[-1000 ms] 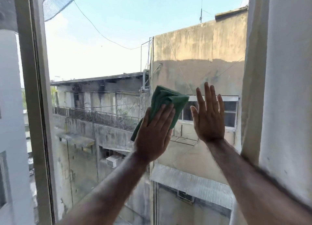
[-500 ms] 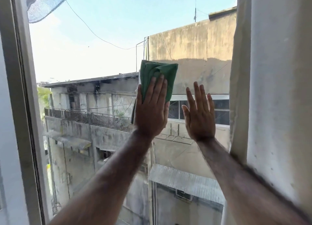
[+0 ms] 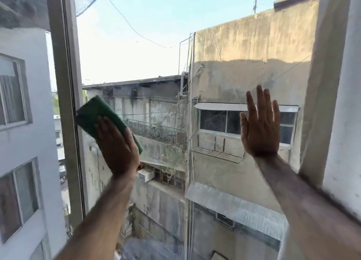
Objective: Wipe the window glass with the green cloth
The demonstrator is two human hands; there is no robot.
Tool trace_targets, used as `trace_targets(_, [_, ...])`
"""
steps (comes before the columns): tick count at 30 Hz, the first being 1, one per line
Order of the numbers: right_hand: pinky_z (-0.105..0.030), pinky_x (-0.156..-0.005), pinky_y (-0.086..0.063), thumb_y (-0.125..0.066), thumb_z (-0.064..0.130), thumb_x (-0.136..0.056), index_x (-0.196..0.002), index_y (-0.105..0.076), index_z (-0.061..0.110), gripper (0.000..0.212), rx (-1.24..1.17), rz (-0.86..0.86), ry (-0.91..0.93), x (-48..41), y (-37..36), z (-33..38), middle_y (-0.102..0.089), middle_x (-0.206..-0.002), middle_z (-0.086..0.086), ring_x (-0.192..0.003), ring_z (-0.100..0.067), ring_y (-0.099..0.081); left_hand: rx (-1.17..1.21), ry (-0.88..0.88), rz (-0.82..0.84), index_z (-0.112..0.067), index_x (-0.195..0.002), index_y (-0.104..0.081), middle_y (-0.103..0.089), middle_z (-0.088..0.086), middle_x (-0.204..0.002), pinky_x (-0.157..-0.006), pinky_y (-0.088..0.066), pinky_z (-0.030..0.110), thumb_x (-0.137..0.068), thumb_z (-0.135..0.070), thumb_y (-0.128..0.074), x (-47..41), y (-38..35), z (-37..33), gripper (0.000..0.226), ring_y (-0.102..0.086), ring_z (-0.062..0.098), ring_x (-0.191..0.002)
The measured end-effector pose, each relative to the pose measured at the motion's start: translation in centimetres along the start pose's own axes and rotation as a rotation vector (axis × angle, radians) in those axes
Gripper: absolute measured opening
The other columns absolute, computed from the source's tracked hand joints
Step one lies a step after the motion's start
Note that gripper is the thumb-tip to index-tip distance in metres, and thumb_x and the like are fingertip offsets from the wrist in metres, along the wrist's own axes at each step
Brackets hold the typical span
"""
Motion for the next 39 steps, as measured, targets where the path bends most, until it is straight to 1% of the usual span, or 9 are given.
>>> trace_targets(4, [-0.055, -0.136, -0.019, -0.039, 0.028, -0.116, -0.169, -0.03, 0.011, 0.056, 0.01, -0.002, 0.001, 0.2, -0.2, 0.0, -0.024, -0.178, -0.018, -0.167, -0.034, -0.02, 0.036, 0.108, -0.109, 0.001, -0.163, -0.02, -0.022, 0.02, -0.172, -0.129, -0.023, 0.056, -0.113, -0.034, -0.03, -2.4, -0.2, -5.0, 0.063, -0.019, 0.034, -0.161])
trace_targets(11, [-0.056, -0.136, -0.019, -0.034, 0.031, -0.117, -0.17, -0.026, 0.013, 0.057, 0.037, 0.039, 0.013, 0.2, -0.1, 0.0, -0.021, -0.179, -0.017, -0.168, -0.033, -0.018, -0.094, -1.002, 0.232, -0.01, -0.166, -0.018, -0.005, 0.009, -0.176, -0.132, -0.016, 0.057, -0.11, -0.044, -0.039, 14.8, -6.0, -17.2, 0.069, -0.007, 0.028, -0.164])
trace_targets(16, [-0.053, -0.137, -0.016, -0.034, 0.031, -0.116, -0.17, -0.026, 0.013, 0.058, 0.01, 0.061, 0.0, 0.0, -0.1, 0.1, -0.02, -0.179, -0.016, -0.168, -0.033, -0.016, -0.139, -0.847, 0.236, -0.008, -0.163, -0.028, -0.025, 0.015, -0.171, -0.121, -0.04, 0.061, -0.112, -0.041, -0.035, 10.7, -3.2, -8.0, 0.061, -0.026, 0.032, -0.159])
trace_targets(20, [-0.054, -0.137, -0.018, -0.034, 0.031, -0.115, -0.17, -0.026, 0.012, 0.058, 0.035, 0.052, -0.005, 0.0, -0.2, 0.0, -0.02, -0.179, -0.016, -0.168, -0.033, -0.017, -0.117, -0.418, 0.139, 0.002, -0.161, -0.025, -0.025, 0.024, -0.17, -0.124, -0.03, 0.065, -0.111, -0.034, -0.038, 1.9, -0.6, -2.5, 0.063, -0.023, 0.039, -0.159])
trace_targets(25, [-0.055, -0.136, -0.019, -0.035, 0.031, -0.115, -0.171, -0.024, 0.014, 0.059, 0.026, 0.04, 0.004, 0.2, -0.7, -0.4, -0.018, -0.18, -0.014, -0.169, -0.031, -0.015, -0.056, 0.067, -0.017, 0.0, -0.164, -0.013, -0.014, 0.02, -0.174, -0.128, -0.022, 0.059, -0.11, -0.051, -0.023, -5.0, -0.2, -5.9, 0.075, -0.013, 0.035, -0.162])
trace_targets(27, [-0.055, -0.136, -0.019, -0.034, 0.031, -0.116, -0.171, -0.022, 0.015, 0.059, 0.025, 0.037, 0.008, 0.3, -1.0, -0.5, -0.017, -0.181, -0.014, -0.169, -0.031, -0.014, -0.058, -0.015, -0.019, 0.0, -0.164, -0.015, -0.016, 0.019, -0.174, -0.128, -0.022, 0.059, -0.108, -0.053, -0.024, -4.1, -1.3, -8.5, 0.077, -0.013, 0.034, -0.162])
trace_targets(32, [-0.054, -0.136, -0.018, -0.033, 0.033, -0.117, -0.172, -0.021, 0.017, 0.058, 0.044, 0.027, 0.012, 0.3, -1.0, -0.6, -0.017, -0.181, -0.014, -0.169, -0.031, -0.015, -0.135, -0.618, 0.15, -0.006, -0.165, -0.019, -0.018, 0.018, -0.173, -0.126, -0.026, 0.066, -0.11, -0.054, -0.029, 6.4, -3.8, -7.5, 0.073, -0.016, 0.035, -0.162])
trace_targets(36, [-0.055, -0.136, -0.019, -0.036, 0.031, -0.116, -0.172, -0.021, 0.017, 0.059, 0.029, 0.031, 0.005, 0.4, -0.9, -0.4, -0.018, -0.18, -0.015, -0.169, -0.031, -0.015, -0.243, -0.698, 0.214, -0.004, -0.162, -0.028, -0.025, 0.019, -0.171, -0.119, -0.033, 0.071, -0.11, -0.051, -0.028, 7.1, -2.2, -0.7, 0.07, -0.027, 0.038, -0.158])
trace_targets(39, [-0.055, -0.136, -0.018, -0.037, 0.03, -0.116, -0.172, -0.02, 0.018, 0.059, 0.032, 0.043, -0.009, 0.4, -1.0, -0.4, -0.017, -0.181, -0.014, -0.169, -0.031, -0.014, -0.225, -0.538, 0.138, -0.005, -0.163, -0.026, -0.023, 0.018, -0.172, -0.126, -0.021, 0.068, -0.111, -0.048, -0.028, 1.1, -1.0, -1.3, 0.067, -0.022, 0.036, -0.16])
Point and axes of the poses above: each hand's wrist, its own x-axis away from the middle knuckle, its own y-axis out of the back of the hand, z = x × y, the point moved 8 cm from there along -x, towards the middle knuckle
